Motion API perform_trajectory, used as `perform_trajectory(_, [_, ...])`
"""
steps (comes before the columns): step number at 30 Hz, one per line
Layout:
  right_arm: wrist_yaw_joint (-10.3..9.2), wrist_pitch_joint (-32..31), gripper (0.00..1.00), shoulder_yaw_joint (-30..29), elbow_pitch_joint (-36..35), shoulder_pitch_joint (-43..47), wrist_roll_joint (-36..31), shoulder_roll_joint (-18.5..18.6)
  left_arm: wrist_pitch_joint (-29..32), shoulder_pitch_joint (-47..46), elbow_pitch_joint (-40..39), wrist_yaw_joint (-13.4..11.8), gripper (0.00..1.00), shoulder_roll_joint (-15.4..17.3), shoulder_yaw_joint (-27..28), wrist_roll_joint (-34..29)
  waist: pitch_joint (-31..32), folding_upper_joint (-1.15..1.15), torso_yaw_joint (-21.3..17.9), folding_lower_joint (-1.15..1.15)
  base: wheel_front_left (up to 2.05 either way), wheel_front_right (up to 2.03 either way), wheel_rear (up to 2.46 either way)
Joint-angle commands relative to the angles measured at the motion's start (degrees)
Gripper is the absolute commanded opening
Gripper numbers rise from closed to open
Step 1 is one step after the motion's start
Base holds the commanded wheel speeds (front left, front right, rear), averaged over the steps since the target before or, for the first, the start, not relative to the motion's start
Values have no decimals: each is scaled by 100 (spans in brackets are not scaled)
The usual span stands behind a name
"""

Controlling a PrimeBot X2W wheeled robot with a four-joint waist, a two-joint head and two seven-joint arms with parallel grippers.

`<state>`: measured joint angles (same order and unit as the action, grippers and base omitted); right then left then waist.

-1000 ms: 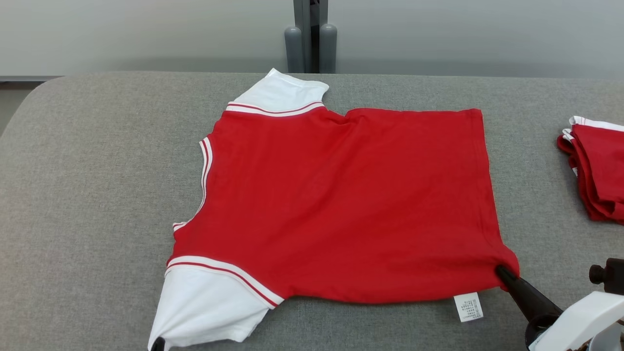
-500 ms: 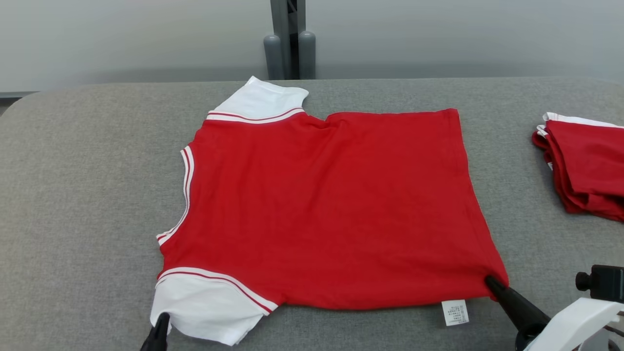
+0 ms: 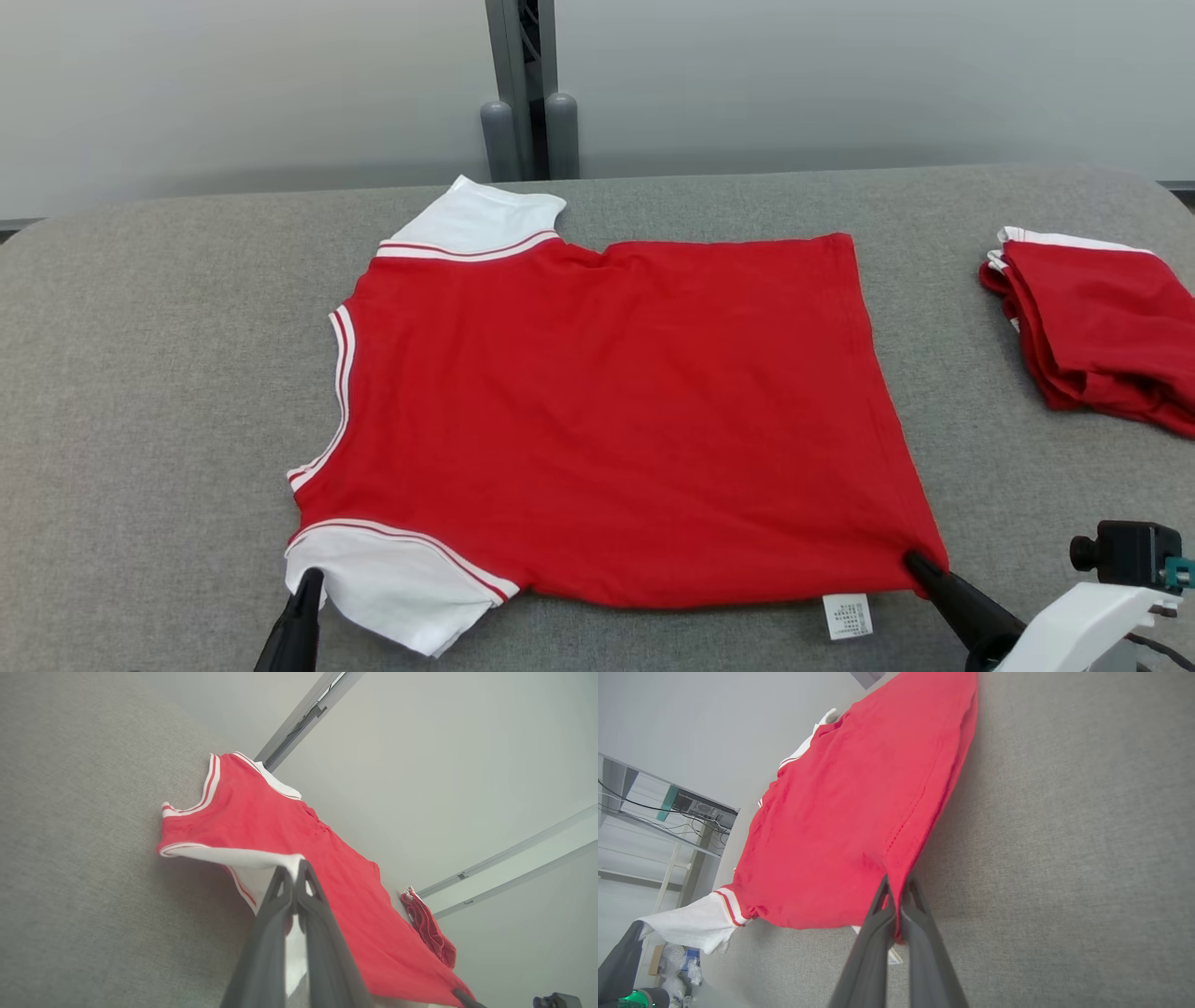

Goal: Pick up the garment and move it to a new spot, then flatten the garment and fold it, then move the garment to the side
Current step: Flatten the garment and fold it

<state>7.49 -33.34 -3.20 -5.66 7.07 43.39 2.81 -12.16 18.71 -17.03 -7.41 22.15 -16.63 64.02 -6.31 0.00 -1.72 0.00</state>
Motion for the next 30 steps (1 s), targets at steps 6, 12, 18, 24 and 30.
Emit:
perform_trajectory(6, [1, -74, 0, -32, 118, -41, -2, 24, -7, -196, 86, 14, 0, -24, -48, -90, 138, 0, -22, 0, 0, 0, 0])
perform_trajectory(12, [1, -86, 0, -63, 259, -146, 43, 24, 30, -332, 117, 33, 0, -3, -94, -141, 170, 0, -28, 0, 0, 0, 0])
perform_trajectory(18, [1, -210, 0, -50, 466, -324, 234, 24, 180, -810, 415, 113, 0, 39, -133, -199, 143, 0, 0, 0, 0, 0, 0])
perform_trajectory(24, [1, -430, 0, -60, 584, -496, 418, 25, 271, -1676, 1119, 326, 0, -80, -286, -328, 45, 0, 11, 0, 0, 0, 0])
perform_trajectory(30, [1, -647, 0, -112, 583, -748, 576, 24, 207, -2550, 1923, 596, 0, -339, -390, -401, -137, 0, -18, 0, 0, 0, 0])
